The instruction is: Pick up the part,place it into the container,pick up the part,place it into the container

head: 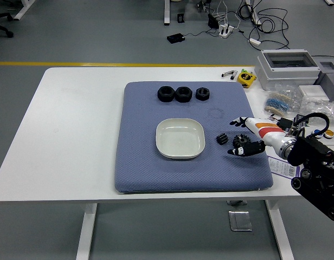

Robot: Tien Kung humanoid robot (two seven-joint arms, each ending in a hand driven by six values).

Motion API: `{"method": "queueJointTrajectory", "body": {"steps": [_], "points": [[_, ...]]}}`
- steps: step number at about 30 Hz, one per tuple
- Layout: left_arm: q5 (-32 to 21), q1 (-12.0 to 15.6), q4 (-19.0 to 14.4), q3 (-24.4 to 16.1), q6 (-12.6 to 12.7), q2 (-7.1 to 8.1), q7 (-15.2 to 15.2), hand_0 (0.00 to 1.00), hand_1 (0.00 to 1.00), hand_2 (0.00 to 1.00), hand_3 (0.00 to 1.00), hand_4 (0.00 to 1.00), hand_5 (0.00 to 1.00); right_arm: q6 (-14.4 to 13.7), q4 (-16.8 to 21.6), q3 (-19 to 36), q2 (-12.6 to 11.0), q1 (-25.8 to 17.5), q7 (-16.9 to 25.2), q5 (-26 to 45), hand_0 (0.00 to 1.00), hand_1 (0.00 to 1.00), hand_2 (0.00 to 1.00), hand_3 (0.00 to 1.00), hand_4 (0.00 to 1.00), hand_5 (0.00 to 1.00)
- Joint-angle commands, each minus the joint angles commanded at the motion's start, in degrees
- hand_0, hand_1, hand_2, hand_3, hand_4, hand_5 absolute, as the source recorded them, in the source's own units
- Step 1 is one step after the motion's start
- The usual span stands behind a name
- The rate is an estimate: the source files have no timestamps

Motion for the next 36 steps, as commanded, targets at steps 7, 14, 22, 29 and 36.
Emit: {"method": "queueJointTrajectory", "body": {"steps": [7, 14, 22, 29, 36], "points": [[0.94, -0.1, -0.27, -0.48, 0.09, 0.12, 0.22, 0.624, 0.609, 0.716, 0.602, 0.588, 0.606, -0.07, -3.8, -3.07, 1.46, 2.59, -0.58, 2.93, 0.664, 0.686, 0.729, 0.789, 0.946, 0.407], [0.94, -0.24, -0.37, -0.39, 0.09, 0.15, 0.21, 0.625, 0.609, 0.715, 0.601, 0.583, 0.603, -0.72, -7.12, -4.67, 2.34, 3.9, -1.06, 4.0, 0.552, 0.63, 0.677, 0.685, 0.898, 0.414], [1.17, -0.31, -0.32, -0.48, 0.07, 0.11, 0.28, 0.623, 0.607, 0.713, 0.601, 0.581, 0.603, -0.71, -7.53, -5.02, 2.32, 3.63, -1.48, 2.62, 0.437, 0.57, 0.596, 0.597, 0.862, 0.42], [1.73, -0.34, -0.32, -0.84, 0.09, 0.08, 0.45, 0.623, 0.607, 0.713, 0.6, 0.58, 0.603, -0.6, -7.48, -4.83, 1.87, 2.99, -1.62, 1.6, 0.357, 0.512, 0.56, 0.58, 0.845, 0.414], [2.51, -0.26, -0.31, -1.26, 0.2, 0.04, 0.71, 0.622, 0.606, 0.713, 0.6, 0.579, 0.602, -1.18, -8.33, -5.15, 1.94, 2.71, -0.92, 1.48, 0.256, 0.441, 0.518, 0.558, 0.824, 0.411]]}}
